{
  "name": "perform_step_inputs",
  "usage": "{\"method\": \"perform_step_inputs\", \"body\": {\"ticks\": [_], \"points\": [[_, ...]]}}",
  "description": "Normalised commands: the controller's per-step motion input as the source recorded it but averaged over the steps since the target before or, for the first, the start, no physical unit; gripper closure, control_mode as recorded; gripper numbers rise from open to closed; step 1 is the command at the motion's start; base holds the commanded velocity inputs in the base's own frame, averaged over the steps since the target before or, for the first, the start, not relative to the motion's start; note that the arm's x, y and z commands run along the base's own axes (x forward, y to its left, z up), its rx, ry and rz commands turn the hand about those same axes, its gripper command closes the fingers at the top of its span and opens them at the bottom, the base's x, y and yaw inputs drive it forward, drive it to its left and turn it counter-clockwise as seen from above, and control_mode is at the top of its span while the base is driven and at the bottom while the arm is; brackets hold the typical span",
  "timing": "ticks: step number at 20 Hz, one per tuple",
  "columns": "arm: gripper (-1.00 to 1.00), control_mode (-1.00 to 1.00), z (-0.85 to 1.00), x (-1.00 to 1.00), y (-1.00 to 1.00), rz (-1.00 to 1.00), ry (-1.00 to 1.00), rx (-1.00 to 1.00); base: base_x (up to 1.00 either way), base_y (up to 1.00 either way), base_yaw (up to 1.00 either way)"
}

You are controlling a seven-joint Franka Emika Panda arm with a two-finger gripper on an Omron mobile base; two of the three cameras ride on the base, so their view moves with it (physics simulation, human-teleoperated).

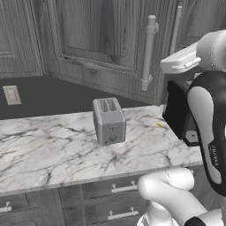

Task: Pick the bar soap and dish brush from the cabinet and place them on the counter.

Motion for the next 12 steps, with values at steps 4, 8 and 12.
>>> {"method": "perform_step_inputs", "body": {"ticks": [4,8,12], "points": [[-1.00,-1.00,0.02,-0.11,-0.45,0.18,0.00,0.02,0.00,0.00,0.00],[-1.00,-1.00,0.00,-0.05,-0.41,0.20,0.00,0.01,0.00,0.00,0.00],[-1.00,-1.00,0.00,-0.05,-0.32,0.21,0.00,0.01,0.00,0.00,0.00]]}}
